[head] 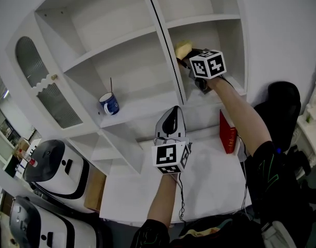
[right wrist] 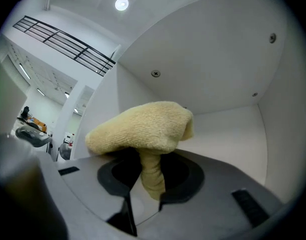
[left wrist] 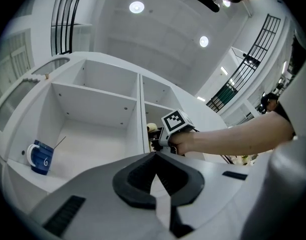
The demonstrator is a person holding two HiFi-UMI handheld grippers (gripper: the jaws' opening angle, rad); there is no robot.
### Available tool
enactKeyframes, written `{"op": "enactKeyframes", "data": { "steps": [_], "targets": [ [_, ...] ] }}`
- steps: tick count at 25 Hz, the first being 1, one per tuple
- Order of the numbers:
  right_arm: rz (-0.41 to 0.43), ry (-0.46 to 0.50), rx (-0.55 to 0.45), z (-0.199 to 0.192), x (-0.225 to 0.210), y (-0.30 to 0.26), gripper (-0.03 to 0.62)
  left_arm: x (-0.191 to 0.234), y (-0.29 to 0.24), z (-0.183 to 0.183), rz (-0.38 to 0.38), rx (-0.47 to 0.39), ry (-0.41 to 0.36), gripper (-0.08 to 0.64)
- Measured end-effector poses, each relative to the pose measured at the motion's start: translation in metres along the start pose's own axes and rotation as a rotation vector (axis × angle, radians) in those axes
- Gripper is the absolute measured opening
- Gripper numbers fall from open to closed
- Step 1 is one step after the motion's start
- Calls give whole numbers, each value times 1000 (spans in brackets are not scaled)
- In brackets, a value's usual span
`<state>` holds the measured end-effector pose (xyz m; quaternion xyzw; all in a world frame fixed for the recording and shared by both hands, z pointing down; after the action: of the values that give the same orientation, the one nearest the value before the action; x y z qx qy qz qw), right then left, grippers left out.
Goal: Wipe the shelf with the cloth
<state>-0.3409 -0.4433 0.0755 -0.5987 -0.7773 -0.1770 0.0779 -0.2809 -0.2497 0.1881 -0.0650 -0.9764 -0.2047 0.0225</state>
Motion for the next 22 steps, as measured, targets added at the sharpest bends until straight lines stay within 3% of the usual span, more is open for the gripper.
{"op": "enactKeyframes", "data": {
  "steps": [11, 22],
  "targets": [
    [171, 59, -45, 11, 29, 27, 101, -3, -18, -2, -18, -7, 5, -3],
    [270, 100, -153, 32, 56, 67, 103, -15, -36, -11, -45, -13, 45, -3]
  ]
}}
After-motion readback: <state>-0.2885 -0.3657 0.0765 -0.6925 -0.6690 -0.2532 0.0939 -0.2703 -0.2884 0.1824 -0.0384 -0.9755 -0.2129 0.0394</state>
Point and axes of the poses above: the fingertips, and each gripper's own axes: y backward along the fingers, x to its left, z out of its top, the point moved 1 cm from there along y, backward along the fingers, and after that the axes turned 12 degrees about y, right-handed, at the moved point
